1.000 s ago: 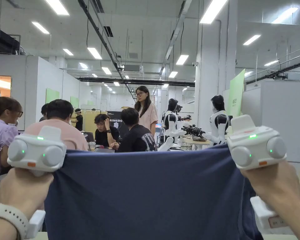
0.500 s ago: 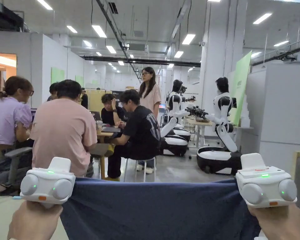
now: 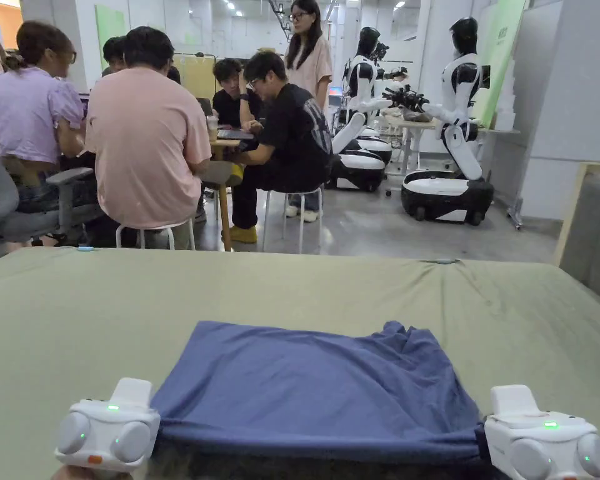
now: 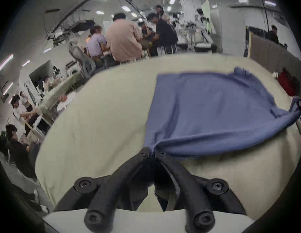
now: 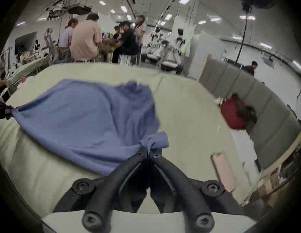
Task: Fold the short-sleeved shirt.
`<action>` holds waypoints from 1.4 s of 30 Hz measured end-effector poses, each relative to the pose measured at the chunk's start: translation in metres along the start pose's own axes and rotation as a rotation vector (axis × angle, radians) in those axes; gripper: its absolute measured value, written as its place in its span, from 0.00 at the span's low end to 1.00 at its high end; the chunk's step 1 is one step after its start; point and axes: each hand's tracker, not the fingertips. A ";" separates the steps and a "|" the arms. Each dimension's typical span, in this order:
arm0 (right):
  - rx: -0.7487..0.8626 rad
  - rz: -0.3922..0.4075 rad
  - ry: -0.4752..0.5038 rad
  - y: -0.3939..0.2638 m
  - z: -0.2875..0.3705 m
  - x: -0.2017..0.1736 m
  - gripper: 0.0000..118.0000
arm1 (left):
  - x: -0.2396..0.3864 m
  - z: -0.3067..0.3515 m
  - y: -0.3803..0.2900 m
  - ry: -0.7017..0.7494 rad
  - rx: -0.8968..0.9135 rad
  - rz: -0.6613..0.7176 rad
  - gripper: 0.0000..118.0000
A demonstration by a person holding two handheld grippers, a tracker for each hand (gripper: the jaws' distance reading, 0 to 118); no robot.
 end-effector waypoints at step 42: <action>0.057 -0.051 0.093 -0.015 0.038 -0.021 0.00 | -0.047 -0.026 -0.014 -0.264 -0.177 0.219 0.72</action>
